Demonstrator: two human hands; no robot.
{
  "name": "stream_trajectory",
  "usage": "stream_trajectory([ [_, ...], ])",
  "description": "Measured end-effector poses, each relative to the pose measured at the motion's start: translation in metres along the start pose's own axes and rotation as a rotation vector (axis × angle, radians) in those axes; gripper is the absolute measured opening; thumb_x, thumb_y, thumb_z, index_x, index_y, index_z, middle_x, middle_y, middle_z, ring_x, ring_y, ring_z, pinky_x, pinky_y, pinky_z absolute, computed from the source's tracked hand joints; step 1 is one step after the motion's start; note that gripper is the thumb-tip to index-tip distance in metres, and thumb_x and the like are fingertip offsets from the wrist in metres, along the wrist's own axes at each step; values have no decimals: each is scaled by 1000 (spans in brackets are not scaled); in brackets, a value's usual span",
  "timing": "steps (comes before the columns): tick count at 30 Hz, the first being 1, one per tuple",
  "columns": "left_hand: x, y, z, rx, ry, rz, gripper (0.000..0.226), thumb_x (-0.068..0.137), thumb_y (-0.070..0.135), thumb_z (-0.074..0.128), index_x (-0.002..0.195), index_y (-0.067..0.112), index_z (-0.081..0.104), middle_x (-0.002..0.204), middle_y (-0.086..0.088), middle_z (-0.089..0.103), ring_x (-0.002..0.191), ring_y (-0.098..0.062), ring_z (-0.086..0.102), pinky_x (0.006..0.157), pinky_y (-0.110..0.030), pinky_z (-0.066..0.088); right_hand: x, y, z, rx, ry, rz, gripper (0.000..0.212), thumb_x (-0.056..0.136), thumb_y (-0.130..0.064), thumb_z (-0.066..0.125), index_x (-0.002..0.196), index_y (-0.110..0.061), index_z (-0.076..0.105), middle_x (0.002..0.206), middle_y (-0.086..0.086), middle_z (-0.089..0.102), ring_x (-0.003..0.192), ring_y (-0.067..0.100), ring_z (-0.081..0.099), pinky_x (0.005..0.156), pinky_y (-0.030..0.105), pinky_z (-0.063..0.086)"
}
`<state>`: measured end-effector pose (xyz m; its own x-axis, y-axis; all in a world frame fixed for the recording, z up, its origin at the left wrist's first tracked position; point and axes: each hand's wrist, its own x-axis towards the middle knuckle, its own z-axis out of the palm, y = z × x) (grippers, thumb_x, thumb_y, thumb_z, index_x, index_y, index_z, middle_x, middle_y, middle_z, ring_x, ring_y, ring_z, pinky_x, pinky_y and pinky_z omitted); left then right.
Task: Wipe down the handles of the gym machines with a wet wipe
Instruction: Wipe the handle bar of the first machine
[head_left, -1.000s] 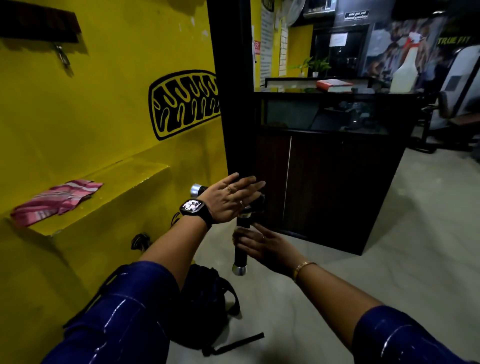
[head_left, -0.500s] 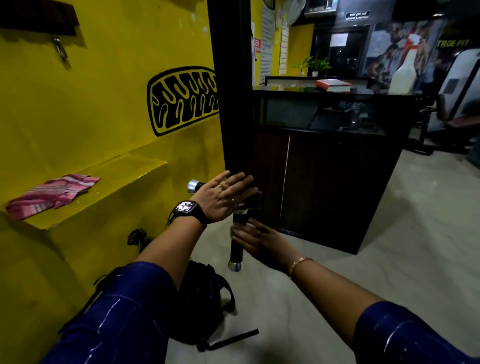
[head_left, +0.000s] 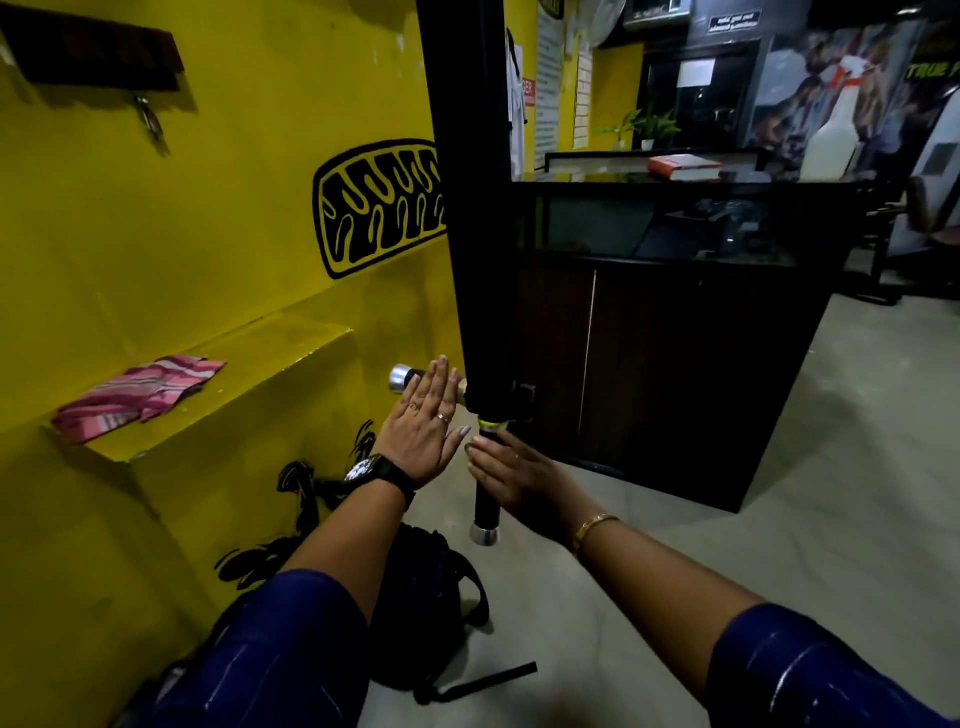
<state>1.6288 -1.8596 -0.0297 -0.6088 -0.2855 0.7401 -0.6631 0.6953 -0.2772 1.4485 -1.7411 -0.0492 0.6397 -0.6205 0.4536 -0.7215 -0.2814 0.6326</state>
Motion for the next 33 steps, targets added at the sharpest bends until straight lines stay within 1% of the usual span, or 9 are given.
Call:
stream_trajectory([
  [4, 12, 16, -5, -31, 95, 46, 67, 103, 47, 9, 153, 8, -12, 161, -9, -20, 150, -19, -12, 121, -36, -1, -8, -29, 9, 63, -47, -73, 50, 100, -5, 25, 101, -15, 74, 105, 4, 71, 112, 21, 61, 115, 39, 26],
  [6, 22, 22, -9, -19, 138, 138, 64, 104, 46, 12, 155, 14, -9, 162, -4, -17, 150, -19, -10, 122, -37, -2, -18, -33, 12, 104, -13, -112, 46, 103, -9, 27, 103, -15, 73, 110, 3, 71, 117, 21, 59, 115, 39, 28],
  [9, 39, 18, -15, 13, 128, 309, 59, 104, 43, 16, 156, 20, -1, 163, 0, -11, 150, -17, -6, 122, -38, 0, -19, -15, 2, 88, 92, -88, 42, 98, -2, 30, 110, -13, 69, 114, 4, 68, 118, 22, 58, 112, 38, 36],
  [12, 45, 11, -14, 44, 135, 367, 61, 103, 39, 25, 156, 22, 1, 163, 1, -9, 151, -18, -4, 122, -39, 2, -9, -5, -1, 61, 99, -49, 39, 94, -1, 34, 112, -9, 68, 114, 8, 67, 115, 24, 60, 110, 40, 39],
  [17, 42, 16, -7, 2, 172, 341, 65, 100, 36, 35, 156, 22, 5, 164, 1, -8, 151, -19, -3, 123, -39, 2, -21, -40, 28, 108, 18, -164, 22, 96, -9, 50, 104, -12, 70, 114, 8, 68, 115, 23, 60, 113, 38, 32],
  [22, 45, 14, -7, 0, 183, 347, 68, 100, 40, 39, 156, 23, 6, 163, 2, -8, 150, -17, -4, 122, -39, 1, -27, -19, 13, 85, 94, -127, 44, 102, -6, 26, 111, -17, 69, 114, 2, 67, 117, 21, 57, 110, 38, 38],
  [25, 43, 16, -6, -24, 166, 329, 69, 100, 42, 36, 156, 23, 1, 163, 3, -11, 150, -17, -6, 122, -39, 0, -10, -12, 9, 79, 116, -98, 27, 95, -4, 44, 108, -9, 67, 109, 7, 68, 117, 24, 58, 106, 42, 42],
  [28, 40, 21, -5, -49, 149, 301, 65, 102, 42, 29, 156, 21, 0, 163, 3, -13, 150, -17, -7, 122, -38, 0, -5, -29, 15, 97, 61, -132, 38, 100, -5, 35, 94, -10, 73, 98, 8, 72, 105, 23, 66, 108, 41, 41],
  [33, 35, 22, -1, -53, 165, 293, 71, 100, 38, 41, 156, 20, 2, 163, 2, -12, 150, -18, -6, 123, -38, 4, -46, -37, 31, 127, 3, -242, 34, 97, -9, 44, 122, -16, 65, 124, 2, 65, 122, 20, 56, 114, 38, 31],
])
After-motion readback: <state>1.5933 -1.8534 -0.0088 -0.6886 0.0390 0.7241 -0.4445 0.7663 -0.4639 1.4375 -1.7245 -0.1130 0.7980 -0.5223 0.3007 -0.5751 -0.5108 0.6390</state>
